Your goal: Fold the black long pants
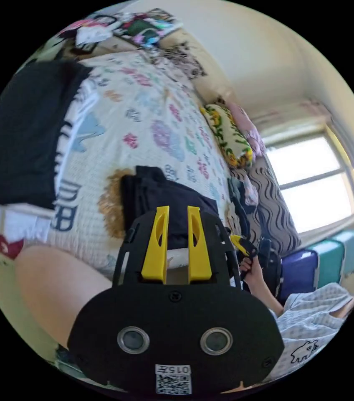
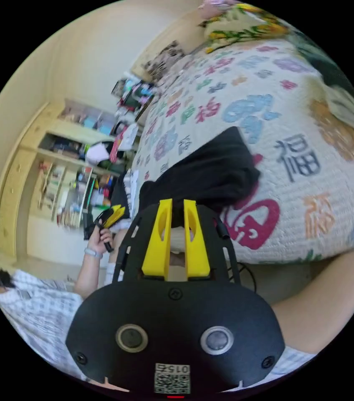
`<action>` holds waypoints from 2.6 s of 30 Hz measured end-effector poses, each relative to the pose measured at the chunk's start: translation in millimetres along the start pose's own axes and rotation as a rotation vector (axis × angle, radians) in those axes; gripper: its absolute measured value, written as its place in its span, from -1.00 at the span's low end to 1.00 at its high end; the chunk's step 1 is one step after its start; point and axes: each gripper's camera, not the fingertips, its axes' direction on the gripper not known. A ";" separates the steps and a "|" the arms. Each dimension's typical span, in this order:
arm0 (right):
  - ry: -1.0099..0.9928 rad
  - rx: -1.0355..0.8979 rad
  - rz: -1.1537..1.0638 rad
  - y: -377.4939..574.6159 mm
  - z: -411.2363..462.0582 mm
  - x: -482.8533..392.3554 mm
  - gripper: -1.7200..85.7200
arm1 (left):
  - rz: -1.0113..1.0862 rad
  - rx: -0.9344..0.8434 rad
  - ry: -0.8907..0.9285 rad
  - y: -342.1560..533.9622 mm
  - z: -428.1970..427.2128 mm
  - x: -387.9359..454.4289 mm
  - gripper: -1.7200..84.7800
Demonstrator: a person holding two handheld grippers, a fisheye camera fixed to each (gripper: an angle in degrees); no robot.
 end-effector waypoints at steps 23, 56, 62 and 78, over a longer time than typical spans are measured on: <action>0.125 -0.594 -0.259 -115.2 199.9 -258.7 -0.94 | -0.207 -0.050 -0.051 -74.6 -8.0 -3.6 -0.75; -0.051 0.334 0.259 -490.3 -337.7 -247.0 -0.81 | 0.084 0.122 -0.296 -306.5 -109.8 144.1 -0.76; 0.056 0.227 0.275 -529.6 -310.3 -237.8 -0.77 | 0.097 0.070 -0.428 -326.7 -81.8 140.2 -0.74; -0.059 -0.070 0.141 -467.4 -260.4 -287.9 -0.85 | -0.172 -0.016 -0.499 -437.3 43.1 100.9 -0.93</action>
